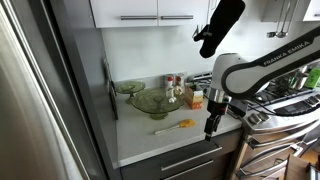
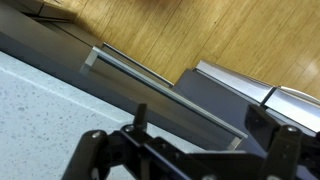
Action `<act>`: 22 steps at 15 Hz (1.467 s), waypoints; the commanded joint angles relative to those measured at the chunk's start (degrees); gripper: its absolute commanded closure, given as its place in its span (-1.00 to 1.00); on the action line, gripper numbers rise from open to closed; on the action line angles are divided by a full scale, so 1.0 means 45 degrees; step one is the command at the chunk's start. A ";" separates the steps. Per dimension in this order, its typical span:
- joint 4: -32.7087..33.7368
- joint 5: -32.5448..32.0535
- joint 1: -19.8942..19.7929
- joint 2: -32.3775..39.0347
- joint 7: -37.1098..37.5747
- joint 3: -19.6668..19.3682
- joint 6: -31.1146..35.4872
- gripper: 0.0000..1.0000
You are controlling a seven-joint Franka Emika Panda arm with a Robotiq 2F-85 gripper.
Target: Open the top drawer and put the silicone spatula in it then close it
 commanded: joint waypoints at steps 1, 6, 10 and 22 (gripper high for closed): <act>0.0088 -0.0005 -0.0018 0.0028 0.0010 0.0016 -0.0033 -1.00; 0.0166 0.0454 0.0344 0.0799 -0.0203 0.0286 0.0467 -1.00; -0.0223 0.2062 0.0736 0.1553 -0.0466 0.0709 0.1357 -1.00; -0.0947 0.5126 0.0587 0.3308 -0.5191 0.2370 0.6650 -1.00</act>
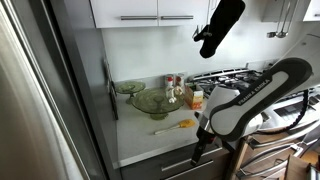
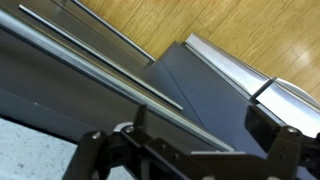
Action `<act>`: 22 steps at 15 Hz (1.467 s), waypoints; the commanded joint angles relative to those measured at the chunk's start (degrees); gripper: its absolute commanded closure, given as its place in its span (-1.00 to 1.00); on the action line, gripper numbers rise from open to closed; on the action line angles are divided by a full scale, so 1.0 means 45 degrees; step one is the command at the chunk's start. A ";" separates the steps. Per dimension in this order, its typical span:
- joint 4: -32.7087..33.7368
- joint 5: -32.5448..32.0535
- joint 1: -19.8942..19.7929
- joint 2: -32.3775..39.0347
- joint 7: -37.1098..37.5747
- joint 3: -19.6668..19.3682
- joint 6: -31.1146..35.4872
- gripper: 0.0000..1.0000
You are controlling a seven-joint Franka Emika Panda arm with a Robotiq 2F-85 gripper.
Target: Open the top drawer and put the silicone spatula in it then close it
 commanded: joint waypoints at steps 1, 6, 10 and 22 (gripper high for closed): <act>-0.0050 0.1020 -0.0240 0.0215 -0.2164 0.0550 0.0265 -1.00; -0.0191 0.1813 -0.0216 0.0466 -0.4543 0.0605 0.0452 -1.00; -0.0258 0.1774 -0.0251 0.0793 -0.5731 0.0523 0.0765 -1.00; -0.0398 0.1668 -0.0302 0.1256 -0.6485 0.0667 0.1912 -1.00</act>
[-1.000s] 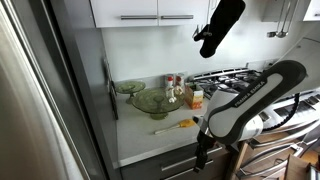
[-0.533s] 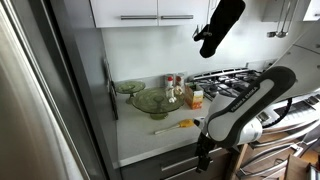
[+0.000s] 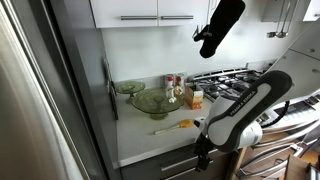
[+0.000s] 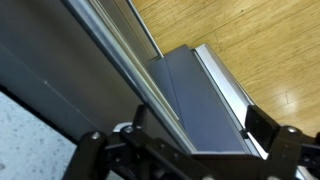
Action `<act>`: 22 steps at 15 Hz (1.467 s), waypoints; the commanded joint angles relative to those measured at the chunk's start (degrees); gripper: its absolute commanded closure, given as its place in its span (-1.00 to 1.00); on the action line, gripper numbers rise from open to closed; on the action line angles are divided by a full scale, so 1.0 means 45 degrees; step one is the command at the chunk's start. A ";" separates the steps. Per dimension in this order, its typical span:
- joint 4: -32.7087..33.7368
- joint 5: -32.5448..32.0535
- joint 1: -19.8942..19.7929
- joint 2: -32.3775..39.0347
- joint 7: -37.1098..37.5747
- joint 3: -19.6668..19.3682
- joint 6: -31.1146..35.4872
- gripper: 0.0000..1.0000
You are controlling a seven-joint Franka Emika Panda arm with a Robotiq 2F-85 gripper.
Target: Open the top drawer and put the silicone spatula in it then close it
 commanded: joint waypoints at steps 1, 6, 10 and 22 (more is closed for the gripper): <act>-0.0279 0.0107 -0.0076 -0.0111 -0.0263 0.0075 -0.0361 -1.00; -0.0466 -0.0291 -0.0045 -0.0425 0.0019 -0.0112 -0.1495 -1.00; -0.0517 -0.0249 -0.0029 -0.0700 0.0067 -0.0124 -0.2528 -1.00; -0.1311 -0.1934 0.0225 -0.4152 0.3448 -0.0560 -0.4869 -1.00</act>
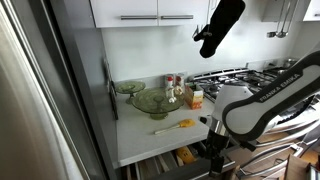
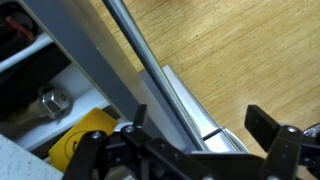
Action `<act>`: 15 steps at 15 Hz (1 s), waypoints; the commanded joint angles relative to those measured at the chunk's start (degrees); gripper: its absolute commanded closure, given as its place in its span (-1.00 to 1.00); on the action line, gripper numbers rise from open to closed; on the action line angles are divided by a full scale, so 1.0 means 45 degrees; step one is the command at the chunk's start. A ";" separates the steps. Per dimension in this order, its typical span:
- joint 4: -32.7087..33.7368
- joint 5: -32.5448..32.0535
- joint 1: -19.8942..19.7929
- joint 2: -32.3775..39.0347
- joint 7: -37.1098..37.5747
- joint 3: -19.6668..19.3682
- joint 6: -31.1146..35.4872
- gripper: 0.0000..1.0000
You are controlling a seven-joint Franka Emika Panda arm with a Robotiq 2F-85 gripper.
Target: Open the top drawer and put the silicone spatula in it then close it
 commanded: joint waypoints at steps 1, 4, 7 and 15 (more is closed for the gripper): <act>-0.0189 -0.0298 0.0242 -0.1054 0.1719 -0.0480 -0.0403 -1.00; 0.0216 -0.1096 0.0048 -0.0677 0.4454 -0.0714 -0.0220 -1.00; 0.0644 -0.2452 -0.0153 0.0018 0.7189 -0.0880 -0.0190 -1.00; 0.1632 -0.2710 -0.0341 0.1531 0.9792 -0.1090 -0.0396 -1.00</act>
